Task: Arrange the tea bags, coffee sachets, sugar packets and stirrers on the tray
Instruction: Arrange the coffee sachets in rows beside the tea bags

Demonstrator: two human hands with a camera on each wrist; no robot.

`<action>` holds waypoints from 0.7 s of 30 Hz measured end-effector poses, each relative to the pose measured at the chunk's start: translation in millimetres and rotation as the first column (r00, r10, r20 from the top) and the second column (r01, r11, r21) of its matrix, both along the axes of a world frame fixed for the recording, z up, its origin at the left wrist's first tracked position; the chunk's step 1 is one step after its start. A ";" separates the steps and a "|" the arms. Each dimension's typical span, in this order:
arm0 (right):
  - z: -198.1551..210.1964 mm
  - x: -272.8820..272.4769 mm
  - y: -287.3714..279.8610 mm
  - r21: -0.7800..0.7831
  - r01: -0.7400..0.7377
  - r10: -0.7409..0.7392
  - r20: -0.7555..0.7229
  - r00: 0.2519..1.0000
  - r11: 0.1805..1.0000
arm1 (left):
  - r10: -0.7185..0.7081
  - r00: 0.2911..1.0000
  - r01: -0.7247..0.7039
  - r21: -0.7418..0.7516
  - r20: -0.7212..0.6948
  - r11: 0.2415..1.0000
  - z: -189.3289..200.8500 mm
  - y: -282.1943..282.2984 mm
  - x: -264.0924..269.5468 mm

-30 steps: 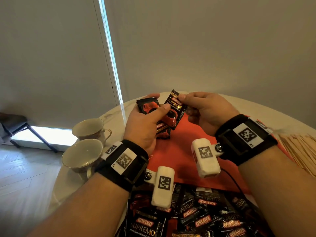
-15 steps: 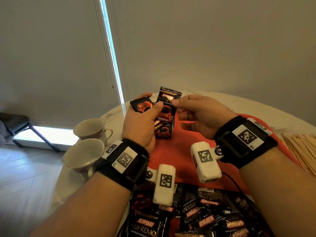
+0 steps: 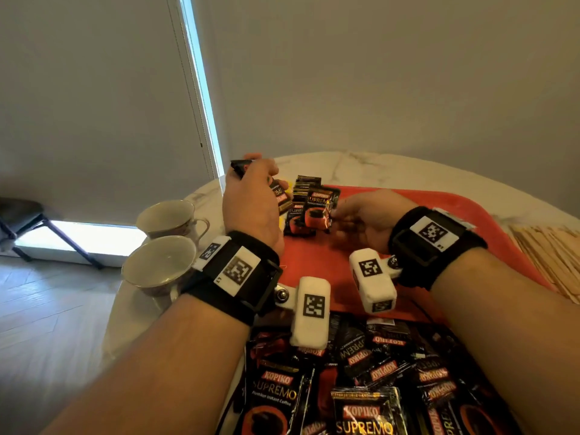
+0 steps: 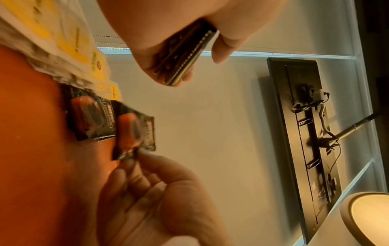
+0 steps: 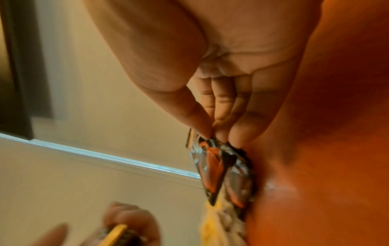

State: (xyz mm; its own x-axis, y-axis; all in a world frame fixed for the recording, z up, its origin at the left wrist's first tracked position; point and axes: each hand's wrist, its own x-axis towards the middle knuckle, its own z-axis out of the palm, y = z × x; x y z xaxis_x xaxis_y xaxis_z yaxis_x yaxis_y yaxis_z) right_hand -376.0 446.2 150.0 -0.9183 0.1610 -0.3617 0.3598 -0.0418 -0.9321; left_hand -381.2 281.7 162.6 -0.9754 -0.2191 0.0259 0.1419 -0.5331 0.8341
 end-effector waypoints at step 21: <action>7.0 -5.0 -20.5 0.271 -0.093 0.061 0.125 0.990 0.958 | 0.009 1.000 -0.009 -0.006 -0.002 1.000 -0.2 -3.5 1.1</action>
